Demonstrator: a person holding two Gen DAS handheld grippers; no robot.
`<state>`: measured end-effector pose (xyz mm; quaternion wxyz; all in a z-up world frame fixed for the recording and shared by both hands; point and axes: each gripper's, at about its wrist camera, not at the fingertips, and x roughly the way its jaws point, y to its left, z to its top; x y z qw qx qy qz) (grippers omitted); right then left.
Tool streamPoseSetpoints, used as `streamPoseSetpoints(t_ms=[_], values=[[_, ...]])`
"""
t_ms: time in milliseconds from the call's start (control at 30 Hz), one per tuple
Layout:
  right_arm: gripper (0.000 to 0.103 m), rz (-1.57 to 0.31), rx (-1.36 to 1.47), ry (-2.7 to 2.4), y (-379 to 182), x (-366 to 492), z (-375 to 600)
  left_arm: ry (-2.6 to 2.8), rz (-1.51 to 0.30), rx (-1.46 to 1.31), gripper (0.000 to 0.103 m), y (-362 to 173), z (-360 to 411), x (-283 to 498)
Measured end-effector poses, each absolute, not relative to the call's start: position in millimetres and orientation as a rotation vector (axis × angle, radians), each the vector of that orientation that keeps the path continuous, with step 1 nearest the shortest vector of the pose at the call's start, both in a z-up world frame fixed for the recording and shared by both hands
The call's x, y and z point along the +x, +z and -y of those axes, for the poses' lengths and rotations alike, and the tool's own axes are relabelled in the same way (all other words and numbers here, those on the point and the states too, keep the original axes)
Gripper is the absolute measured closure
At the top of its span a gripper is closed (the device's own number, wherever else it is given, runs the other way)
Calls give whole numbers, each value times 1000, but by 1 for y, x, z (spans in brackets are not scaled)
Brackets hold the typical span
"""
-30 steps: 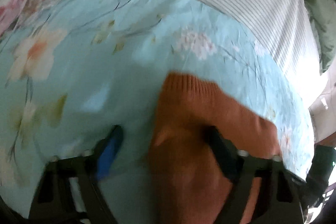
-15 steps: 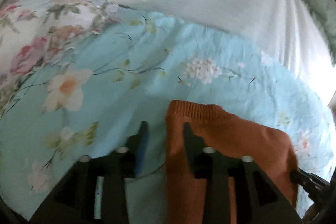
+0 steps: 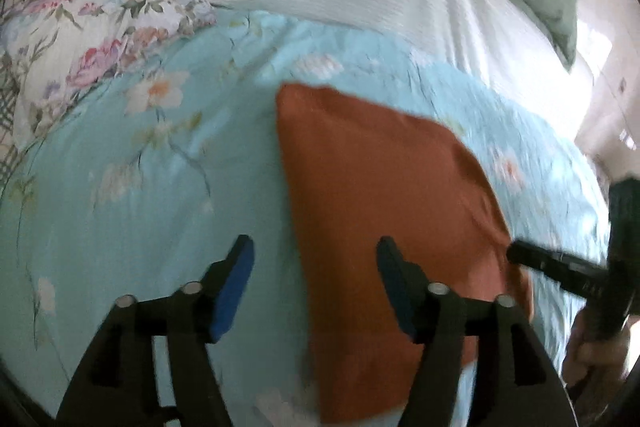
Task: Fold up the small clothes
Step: 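Open the right tool and lift it off the sweater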
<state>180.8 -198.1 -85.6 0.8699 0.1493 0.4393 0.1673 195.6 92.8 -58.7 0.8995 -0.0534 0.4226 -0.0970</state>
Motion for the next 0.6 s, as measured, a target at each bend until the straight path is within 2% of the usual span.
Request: streamPoseSetpoints(t_ms=[33,267,333,400,600], values=[[49,-914,304,346,-85,173,198,-194,-882,-95,23,-61,-90,185],[47,-930,276,342,-91,127,199,-209,-919,20,21,-76,-80,120],[38,-942,254,352,-95,112,196,-200,-925,43,21,-79,-78,108],[33,-950,229,367,-98,100,192,-190,-934,59,20,-83,-76,96],[32,-968,134,395,-101,67,184,-178,-971,96,20,-92,-77,77]])
